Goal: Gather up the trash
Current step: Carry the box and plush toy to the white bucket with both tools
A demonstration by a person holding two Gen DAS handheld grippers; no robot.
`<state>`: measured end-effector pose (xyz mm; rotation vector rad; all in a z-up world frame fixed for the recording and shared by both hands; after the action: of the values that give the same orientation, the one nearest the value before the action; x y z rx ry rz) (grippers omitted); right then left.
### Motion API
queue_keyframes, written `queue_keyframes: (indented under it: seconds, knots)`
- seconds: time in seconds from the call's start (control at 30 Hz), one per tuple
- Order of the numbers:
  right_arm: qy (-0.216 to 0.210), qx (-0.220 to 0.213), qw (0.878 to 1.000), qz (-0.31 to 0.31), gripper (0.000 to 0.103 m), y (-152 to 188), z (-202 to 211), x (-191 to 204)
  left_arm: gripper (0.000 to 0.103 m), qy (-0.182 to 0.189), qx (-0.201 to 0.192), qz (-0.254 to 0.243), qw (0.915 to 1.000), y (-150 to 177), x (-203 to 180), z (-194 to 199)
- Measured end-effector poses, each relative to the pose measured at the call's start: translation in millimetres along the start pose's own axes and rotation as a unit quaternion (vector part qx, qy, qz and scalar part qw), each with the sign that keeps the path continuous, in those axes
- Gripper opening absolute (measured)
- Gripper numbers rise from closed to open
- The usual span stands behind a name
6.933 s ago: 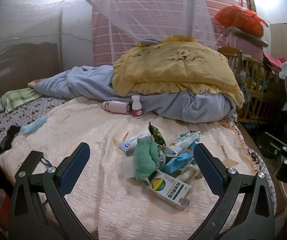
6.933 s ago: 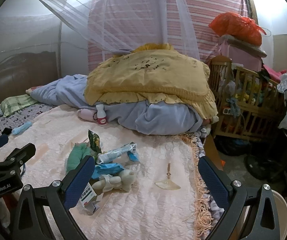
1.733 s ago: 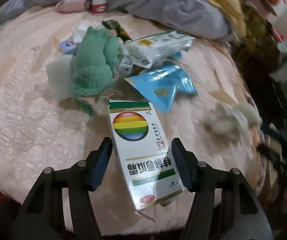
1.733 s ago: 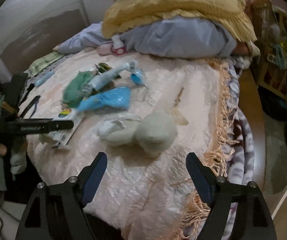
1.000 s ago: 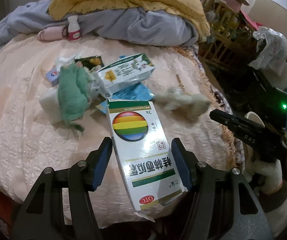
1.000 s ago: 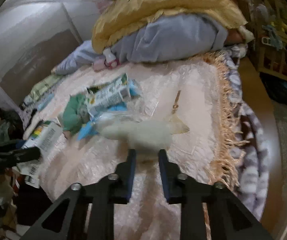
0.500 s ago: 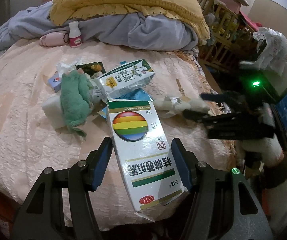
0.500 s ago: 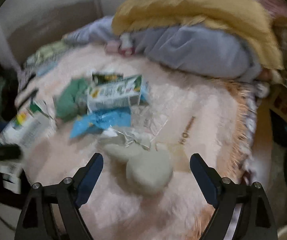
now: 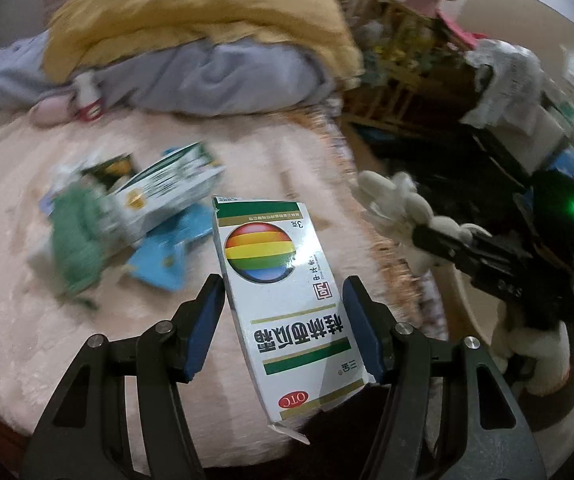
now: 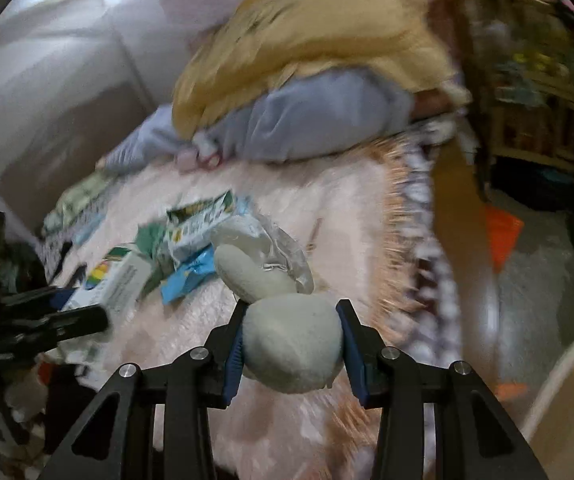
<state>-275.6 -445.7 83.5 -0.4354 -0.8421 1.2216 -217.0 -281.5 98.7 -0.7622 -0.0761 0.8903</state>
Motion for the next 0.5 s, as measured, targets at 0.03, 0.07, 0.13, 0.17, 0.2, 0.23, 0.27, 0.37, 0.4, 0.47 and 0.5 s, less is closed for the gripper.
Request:
queue_keyframes:
  seconds: [0.03, 0.07, 0.13, 0.17, 0.2, 0.23, 0.27, 0.37, 0.4, 0.47, 0.5]
  knots:
    - [0.007, -0.005, 1.000, -0.005, 0.041, 1, 9, -6, 0.060, 0.006, -0.001, -0.008, 0.9999, -3, -11, -2]
    - [0.020, -0.011, 1.000, -0.012, 0.041, 3, 21, -15, 0.060, 0.013, 0.000, -0.017, 0.9998, -5, -23, -4]
    - [0.049, -0.017, 0.999, -0.018, 0.041, 8, 41, -31, 0.060, 0.024, 0.004, -0.031, 0.9992, -8, -43, -10]
    - [0.065, -0.023, 0.997, -0.023, 0.041, 12, 53, -41, 0.060, 0.029, 0.006, -0.038, 0.9988, -9, -53, -13]
    - [0.073, -0.028, 0.996, -0.032, 0.041, 14, 63, -51, 0.060, 0.034, 0.008, -0.046, 0.9983, -10, -64, -16]
    - [0.078, -0.031, 0.995, -0.049, 0.041, 20, 74, -63, 0.060, 0.038, 0.010, -0.053, 0.9978, -11, -75, -20]
    - [0.085, -0.031, 0.994, -0.059, 0.041, 23, 81, -73, 0.060, 0.042, 0.012, -0.062, 0.9971, -12, -87, -25]
    - [0.116, -0.036, 0.989, -0.085, 0.041, 38, 103, -104, 0.060, 0.051, 0.017, -0.086, 0.9949, -13, -116, -36]
    - [0.120, -0.037, 0.988, -0.093, 0.041, 41, 109, -113, 0.060, 0.053, 0.018, -0.097, 0.9937, -13, -127, -41]
    - [0.131, -0.041, 0.985, -0.108, 0.041, 51, 122, -129, 0.060, 0.058, 0.022, -0.115, 0.9915, -13, -146, -47]
    - [0.135, -0.042, 0.983, -0.115, 0.042, 56, 127, -136, 0.060, 0.062, 0.024, -0.124, 0.9900, -12, -156, -51]
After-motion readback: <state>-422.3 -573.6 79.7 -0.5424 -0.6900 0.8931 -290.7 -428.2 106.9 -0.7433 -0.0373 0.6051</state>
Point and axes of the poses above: each gripper's, at about its wrist camera, not at the fingertips, and z roughly against the way its jaws point, x to its left, y to its underside, the point moved 8 cm from there along -z, roughly the way its jaws point, and after that the axes turned 2 degrees about -x, right-handed, at the moved point
